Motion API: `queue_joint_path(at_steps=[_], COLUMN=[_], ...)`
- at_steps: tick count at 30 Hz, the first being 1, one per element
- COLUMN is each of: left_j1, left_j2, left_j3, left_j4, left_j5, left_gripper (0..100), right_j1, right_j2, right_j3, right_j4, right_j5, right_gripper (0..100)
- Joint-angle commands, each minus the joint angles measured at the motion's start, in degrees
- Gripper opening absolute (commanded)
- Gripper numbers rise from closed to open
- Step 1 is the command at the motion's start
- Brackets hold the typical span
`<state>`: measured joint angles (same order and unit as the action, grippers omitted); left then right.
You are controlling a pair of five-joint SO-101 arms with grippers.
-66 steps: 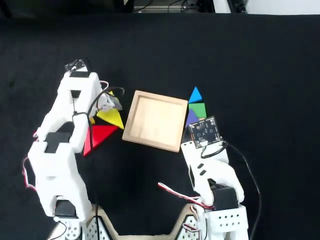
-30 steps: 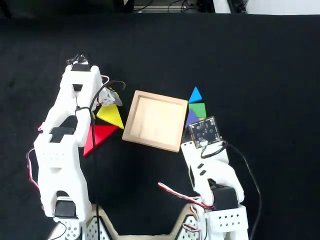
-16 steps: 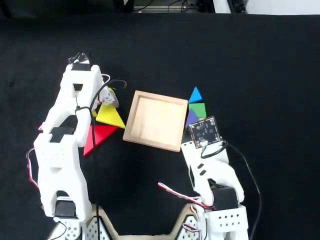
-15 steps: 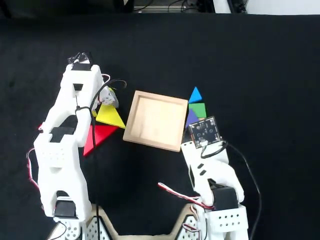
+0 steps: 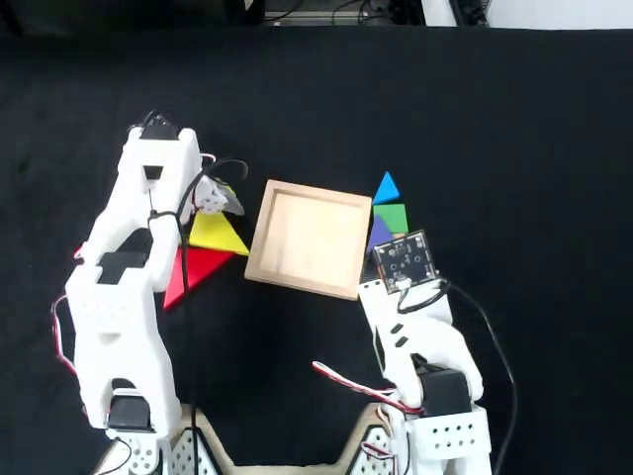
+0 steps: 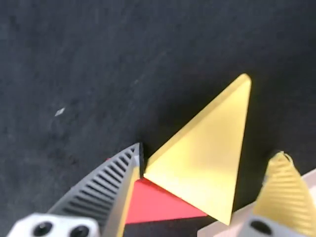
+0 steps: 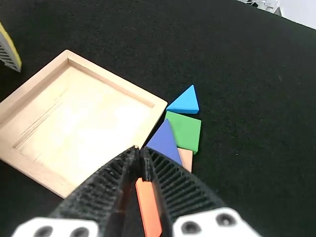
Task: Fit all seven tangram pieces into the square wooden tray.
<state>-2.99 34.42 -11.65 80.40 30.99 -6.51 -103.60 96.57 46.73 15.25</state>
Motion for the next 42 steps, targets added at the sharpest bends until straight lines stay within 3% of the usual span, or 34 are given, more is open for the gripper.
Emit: queue_joint_path(at_steps=[1, 5, 19, 26, 32, 42], left_j1=[1.71, 2.68, 1.45, 1.45, 1.36, 0.13], left_j2=[-5.89, -6.42, -4.66, -4.48, -4.57, -5.19], left_j3=[4.18, 10.15, 9.63, 9.54, 9.54, 3.38], left_j4=[-1.14, -7.30, -10.55, -10.64, -10.73, -6.68], left_j5=[4.13, 5.54, 8.09, 7.65, 7.56, -4.22], left_gripper=[39, 39, 38, 27, 26, 26], right_j1=[-0.79, -0.79, -0.79, -0.79, -0.79, -0.79], right_j2=[-2.07, -2.07, -2.24, -2.07, -1.98, -1.98], right_j3=[0.13, 0.13, 0.13, 0.13, 0.13, 0.13], right_j4=[0.35, 0.35, 0.35, 0.35, 0.35, 0.35], right_j5=[0.53, 0.53, 0.53, 0.53, 0.53, 0.53], right_gripper=[1.1, 1.1, 1.1, 1.1, 1.1, 1.1])
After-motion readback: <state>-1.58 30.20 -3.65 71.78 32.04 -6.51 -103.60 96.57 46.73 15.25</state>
